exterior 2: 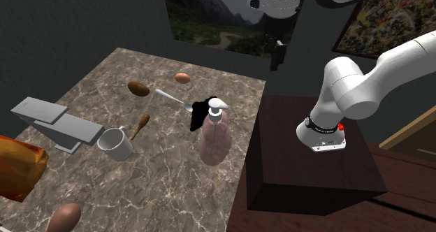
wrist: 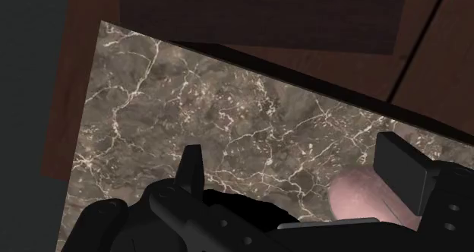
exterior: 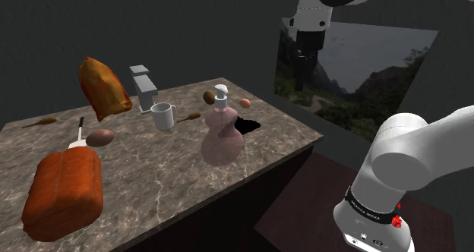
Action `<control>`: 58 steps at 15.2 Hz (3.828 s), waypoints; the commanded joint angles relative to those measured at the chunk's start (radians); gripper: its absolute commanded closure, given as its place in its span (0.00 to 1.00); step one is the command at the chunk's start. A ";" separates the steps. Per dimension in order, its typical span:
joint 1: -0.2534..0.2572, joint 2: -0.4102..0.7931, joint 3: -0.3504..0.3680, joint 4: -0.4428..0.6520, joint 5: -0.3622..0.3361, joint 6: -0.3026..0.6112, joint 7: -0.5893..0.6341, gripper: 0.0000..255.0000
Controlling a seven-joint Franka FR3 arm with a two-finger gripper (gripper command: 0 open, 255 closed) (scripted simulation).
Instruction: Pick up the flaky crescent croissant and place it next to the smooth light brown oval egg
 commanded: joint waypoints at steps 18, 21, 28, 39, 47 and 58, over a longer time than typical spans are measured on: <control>0.131 0.502 -0.194 -0.059 -0.003 0.640 -0.452 0.00; 0.160 0.621 -0.216 -0.022 0.041 0.731 -0.549 0.00; 0.184 0.774 -0.227 0.006 0.118 0.860 -0.661 0.00; 0.187 0.814 -0.226 -0.006 0.139 0.909 -0.676 0.00; 0.187 0.814 -0.226 -0.006 0.139 0.909 -0.676 1.00; 0.183 0.724 -0.224 0.034 0.093 0.784 -0.638 1.00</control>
